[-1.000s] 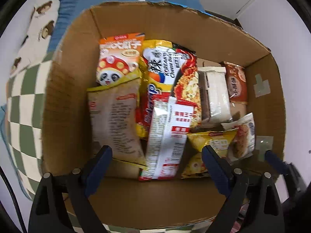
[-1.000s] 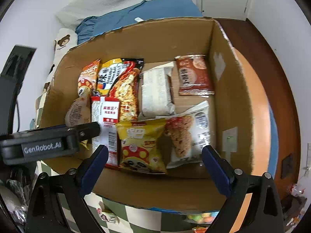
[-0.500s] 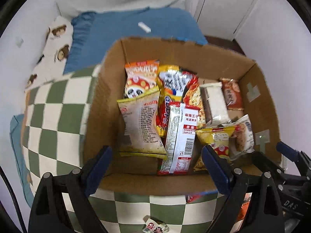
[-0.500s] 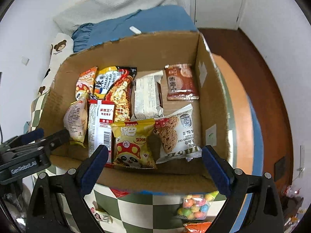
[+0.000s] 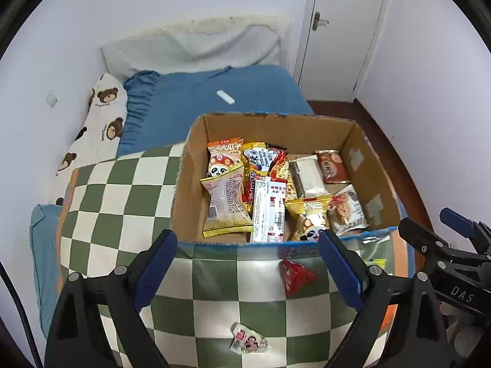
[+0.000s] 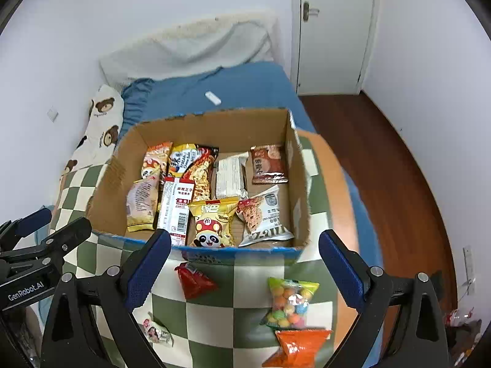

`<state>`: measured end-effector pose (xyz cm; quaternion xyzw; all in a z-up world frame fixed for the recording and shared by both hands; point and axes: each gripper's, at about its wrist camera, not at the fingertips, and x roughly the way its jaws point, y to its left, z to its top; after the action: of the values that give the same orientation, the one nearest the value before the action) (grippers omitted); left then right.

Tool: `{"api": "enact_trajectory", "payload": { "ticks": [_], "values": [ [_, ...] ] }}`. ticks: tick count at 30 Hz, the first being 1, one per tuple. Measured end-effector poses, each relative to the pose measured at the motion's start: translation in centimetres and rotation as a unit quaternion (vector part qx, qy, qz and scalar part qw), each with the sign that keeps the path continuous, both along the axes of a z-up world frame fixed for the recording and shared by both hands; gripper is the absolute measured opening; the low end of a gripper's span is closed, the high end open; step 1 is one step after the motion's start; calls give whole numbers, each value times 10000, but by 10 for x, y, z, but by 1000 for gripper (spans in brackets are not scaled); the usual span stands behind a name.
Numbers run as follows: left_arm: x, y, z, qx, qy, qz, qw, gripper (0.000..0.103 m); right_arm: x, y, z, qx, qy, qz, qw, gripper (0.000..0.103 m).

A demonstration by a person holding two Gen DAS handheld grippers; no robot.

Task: Organize snacks
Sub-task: 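Withdraw both tools from the box toward the remaining snacks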

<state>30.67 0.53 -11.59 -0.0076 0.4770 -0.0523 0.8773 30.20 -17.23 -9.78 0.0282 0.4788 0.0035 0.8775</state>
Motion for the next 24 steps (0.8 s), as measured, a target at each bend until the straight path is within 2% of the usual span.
{"api": "enact_trajectory", "payload": {
  "ticks": [8, 13, 16, 19, 20, 21, 24],
  "values": [
    [-38, 5, 30, -152, -341, 105, 9992, 94, -52, 5, 40, 131, -415, 90, 9990, 99],
    [-57, 4, 24, -217, -192, 174, 9994, 94, -73, -10, 42, 592, -328, -4, 9977, 100],
    [-64, -2, -1, -147, 121, 168, 9997, 94, -79, -32, 23, 827, -65, -174, 9964, 100],
    [-61, -12, -37, -73, 583, 96, 9982, 94, -83, -62, -15, 1178, 335, -470, 9914, 98],
    [-60, -17, -47, -16, 705, 81, 9975, 94, -81, -71, -30, 1268, 490, -526, 9893, 88],
    [-56, -24, -61, 29, 905, 27, 9959, 94, -79, -78, -47, 1306, 661, -571, 9876, 72],
    [-55, -44, -85, 1, 1226, -147, 9923, 94, -76, -97, -83, 1387, 1071, -788, 9814, 69]
  ]
}}
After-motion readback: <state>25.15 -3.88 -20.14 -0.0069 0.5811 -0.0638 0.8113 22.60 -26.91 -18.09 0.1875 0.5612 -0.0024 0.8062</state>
